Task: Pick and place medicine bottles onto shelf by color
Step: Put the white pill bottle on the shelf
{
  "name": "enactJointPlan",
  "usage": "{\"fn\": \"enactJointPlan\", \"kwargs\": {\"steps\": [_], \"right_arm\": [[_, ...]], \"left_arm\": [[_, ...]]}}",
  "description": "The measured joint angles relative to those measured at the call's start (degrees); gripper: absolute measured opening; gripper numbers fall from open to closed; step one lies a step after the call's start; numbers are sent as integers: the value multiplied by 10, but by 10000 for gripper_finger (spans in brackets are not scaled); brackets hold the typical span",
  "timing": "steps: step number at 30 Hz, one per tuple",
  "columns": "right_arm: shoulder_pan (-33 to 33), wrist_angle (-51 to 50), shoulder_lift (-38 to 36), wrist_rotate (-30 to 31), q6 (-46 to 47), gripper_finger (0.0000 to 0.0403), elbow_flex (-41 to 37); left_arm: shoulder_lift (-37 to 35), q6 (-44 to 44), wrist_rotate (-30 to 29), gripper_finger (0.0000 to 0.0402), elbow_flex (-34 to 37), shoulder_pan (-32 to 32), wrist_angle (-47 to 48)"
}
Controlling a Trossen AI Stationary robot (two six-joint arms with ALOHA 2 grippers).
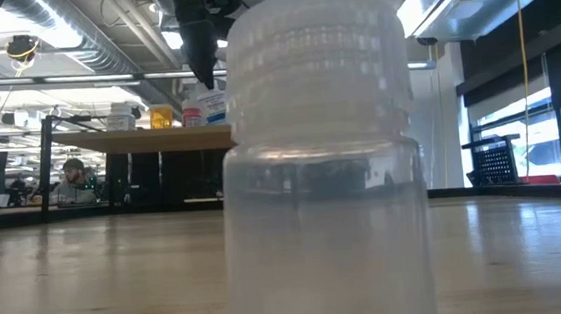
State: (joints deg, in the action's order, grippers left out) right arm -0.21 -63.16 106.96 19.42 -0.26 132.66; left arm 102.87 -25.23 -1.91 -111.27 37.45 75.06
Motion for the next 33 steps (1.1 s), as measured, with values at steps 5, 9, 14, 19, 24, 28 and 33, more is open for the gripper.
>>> {"fn": "enactJointPlan", "kwargs": {"steps": [5,9,14,19,24,28,33], "right_arm": [[0,0,0,0,0,175,0],[0,0,0,0,0,175,0],[0,0,0,0,0,175,0],[0,0,0,0,0,175,0],[0,0,0,0,0,175,0],[0,0,0,0,0,175,0],[0,0,0,0,0,175,0]], "left_arm": [[0,-8,13,192,0,0,0],[0,-11,17,192,0,0,5],[0,-12,31,192,0,0,28],[-1,-14,31,192,0,0,30],[-1,-11,31,192,0,0,31],[3,-9,32,192,-1,0,40],[10,-8,44,192,-1,0,42]]}}
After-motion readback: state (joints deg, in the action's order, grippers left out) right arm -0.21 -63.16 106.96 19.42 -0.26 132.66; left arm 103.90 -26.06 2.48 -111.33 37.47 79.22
